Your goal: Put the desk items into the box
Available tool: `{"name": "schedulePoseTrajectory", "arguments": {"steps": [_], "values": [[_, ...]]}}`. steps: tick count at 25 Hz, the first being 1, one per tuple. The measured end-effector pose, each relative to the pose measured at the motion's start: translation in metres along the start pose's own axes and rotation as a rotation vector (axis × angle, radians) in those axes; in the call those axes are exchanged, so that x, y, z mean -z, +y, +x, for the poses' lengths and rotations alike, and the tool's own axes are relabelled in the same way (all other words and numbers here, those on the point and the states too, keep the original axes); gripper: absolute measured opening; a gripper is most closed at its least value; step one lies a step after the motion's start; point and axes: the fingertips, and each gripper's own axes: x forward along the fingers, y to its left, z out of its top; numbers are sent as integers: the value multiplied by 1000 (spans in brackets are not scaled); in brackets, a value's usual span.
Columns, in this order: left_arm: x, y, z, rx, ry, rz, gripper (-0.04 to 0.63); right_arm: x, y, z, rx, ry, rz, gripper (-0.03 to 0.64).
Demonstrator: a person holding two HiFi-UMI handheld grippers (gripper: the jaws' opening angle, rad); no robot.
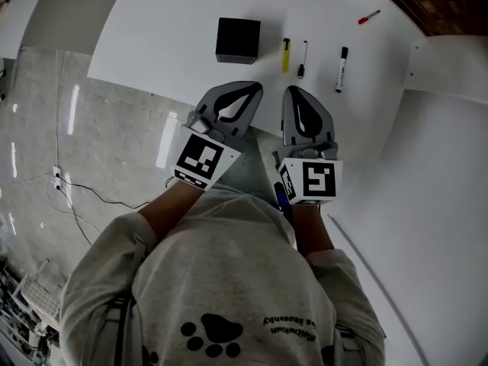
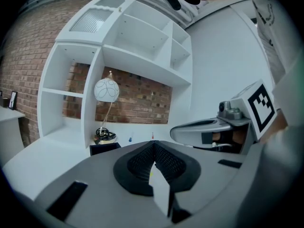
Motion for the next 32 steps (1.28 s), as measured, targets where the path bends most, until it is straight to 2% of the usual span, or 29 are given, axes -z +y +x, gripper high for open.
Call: {"name": "schedulePoseTrajectory", "arguments": {"steps": [8, 19, 32], "values": [[20, 12, 24, -3, 15, -2, 5, 33, -7, 30, -5, 61, 23, 17], [39, 17, 52, 12, 63, -12, 5, 52, -33, 61, 27, 138, 27, 17], [68, 23, 79, 25, 120, -64, 5, 100, -54, 100, 6, 344, 60, 18]]}}
